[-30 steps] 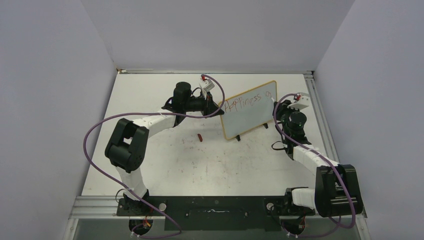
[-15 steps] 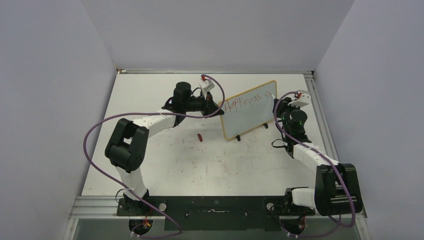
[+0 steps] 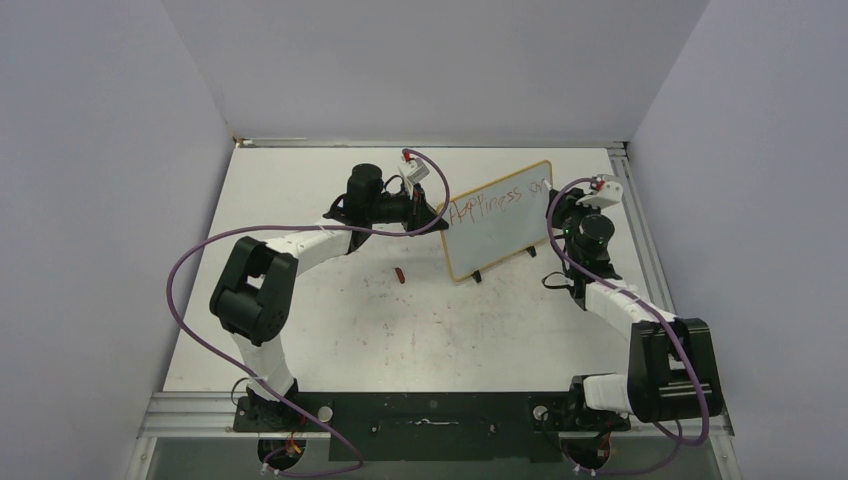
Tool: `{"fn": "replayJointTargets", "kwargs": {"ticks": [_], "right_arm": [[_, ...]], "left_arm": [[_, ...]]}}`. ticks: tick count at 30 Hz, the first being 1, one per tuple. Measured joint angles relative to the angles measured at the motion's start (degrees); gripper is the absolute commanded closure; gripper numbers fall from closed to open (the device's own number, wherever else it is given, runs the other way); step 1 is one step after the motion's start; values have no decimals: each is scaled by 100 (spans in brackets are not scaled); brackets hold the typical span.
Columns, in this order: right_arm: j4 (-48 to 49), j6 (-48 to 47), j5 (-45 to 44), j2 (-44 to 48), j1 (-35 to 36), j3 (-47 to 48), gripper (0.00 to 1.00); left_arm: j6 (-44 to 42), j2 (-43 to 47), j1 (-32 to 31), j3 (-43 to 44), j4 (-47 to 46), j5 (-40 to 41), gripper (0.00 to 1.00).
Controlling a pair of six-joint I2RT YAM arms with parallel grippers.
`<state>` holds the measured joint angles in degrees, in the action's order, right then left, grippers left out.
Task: Write a sentence on the whiteboard
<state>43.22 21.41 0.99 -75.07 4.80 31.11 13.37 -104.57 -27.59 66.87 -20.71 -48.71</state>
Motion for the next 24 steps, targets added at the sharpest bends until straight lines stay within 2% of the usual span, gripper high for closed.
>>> {"fn": "replayJointTargets", "kwargs": {"ticks": [24], "right_arm": [[-66, 0, -127, -90, -37, -136, 95]], "left_arm": [[50, 0, 0, 0, -2, -2, 100]]}}
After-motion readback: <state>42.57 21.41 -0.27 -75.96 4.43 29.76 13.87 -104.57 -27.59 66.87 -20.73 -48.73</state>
